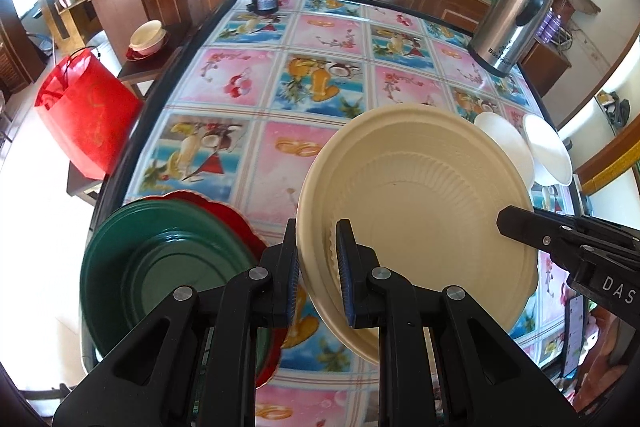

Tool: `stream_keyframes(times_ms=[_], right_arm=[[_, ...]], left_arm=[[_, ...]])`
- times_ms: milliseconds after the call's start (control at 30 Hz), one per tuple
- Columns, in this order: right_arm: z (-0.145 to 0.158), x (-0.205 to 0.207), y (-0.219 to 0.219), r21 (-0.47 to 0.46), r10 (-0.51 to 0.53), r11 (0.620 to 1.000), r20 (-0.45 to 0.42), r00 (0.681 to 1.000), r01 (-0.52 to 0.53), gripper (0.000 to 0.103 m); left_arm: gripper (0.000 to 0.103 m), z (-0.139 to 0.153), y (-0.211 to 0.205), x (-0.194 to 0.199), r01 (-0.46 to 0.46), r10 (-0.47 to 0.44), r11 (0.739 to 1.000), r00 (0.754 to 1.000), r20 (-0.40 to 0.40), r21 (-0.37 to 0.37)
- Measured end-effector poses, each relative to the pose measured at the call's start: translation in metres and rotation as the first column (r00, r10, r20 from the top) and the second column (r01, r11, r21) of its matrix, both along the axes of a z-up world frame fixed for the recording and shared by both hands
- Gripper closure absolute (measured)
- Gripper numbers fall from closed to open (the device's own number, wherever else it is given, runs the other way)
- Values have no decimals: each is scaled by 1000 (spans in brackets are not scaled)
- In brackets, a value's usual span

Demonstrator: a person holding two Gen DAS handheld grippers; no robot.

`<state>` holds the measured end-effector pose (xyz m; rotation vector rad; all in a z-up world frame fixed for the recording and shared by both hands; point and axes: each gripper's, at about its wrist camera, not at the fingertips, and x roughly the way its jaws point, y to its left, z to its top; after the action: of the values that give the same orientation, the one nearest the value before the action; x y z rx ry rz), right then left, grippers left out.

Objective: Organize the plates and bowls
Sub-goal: 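Lift the cream bowl with both grippers and carry it toward the green basin, then lower the cream bowl into the green basin and open both grippers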

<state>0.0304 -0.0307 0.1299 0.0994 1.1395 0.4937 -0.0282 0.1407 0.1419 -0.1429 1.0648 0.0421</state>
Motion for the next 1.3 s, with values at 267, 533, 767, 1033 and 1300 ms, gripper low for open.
stream_keyframes(times_ms=[267, 533, 767, 1033, 1300], right_arm=[[0, -13, 32, -3, 41, 999, 2, 999, -41, 88], [-4, -21, 68, -13, 92, 996, -2, 996, -92, 88], [-11, -31, 108, -24, 159, 987, -13, 987, -159, 88], [-26, -40, 147, -45, 223, 973, -42, 974, -224, 88], [-43, -47, 170, -103, 262, 958, -65, 963, -268, 88]], left_arm=[[86, -1, 31, -21, -31, 31, 999, 1000, -5, 11], [86, -6, 67, -36, -76, 76, 997, 997, -19, 10], [86, -12, 104, -50, -134, 135, 991, 990, -37, 18], [86, -25, 134, -71, -177, 178, 984, 981, -71, 28], [86, -41, 143, -78, -176, 181, 983, 978, -102, 55]])
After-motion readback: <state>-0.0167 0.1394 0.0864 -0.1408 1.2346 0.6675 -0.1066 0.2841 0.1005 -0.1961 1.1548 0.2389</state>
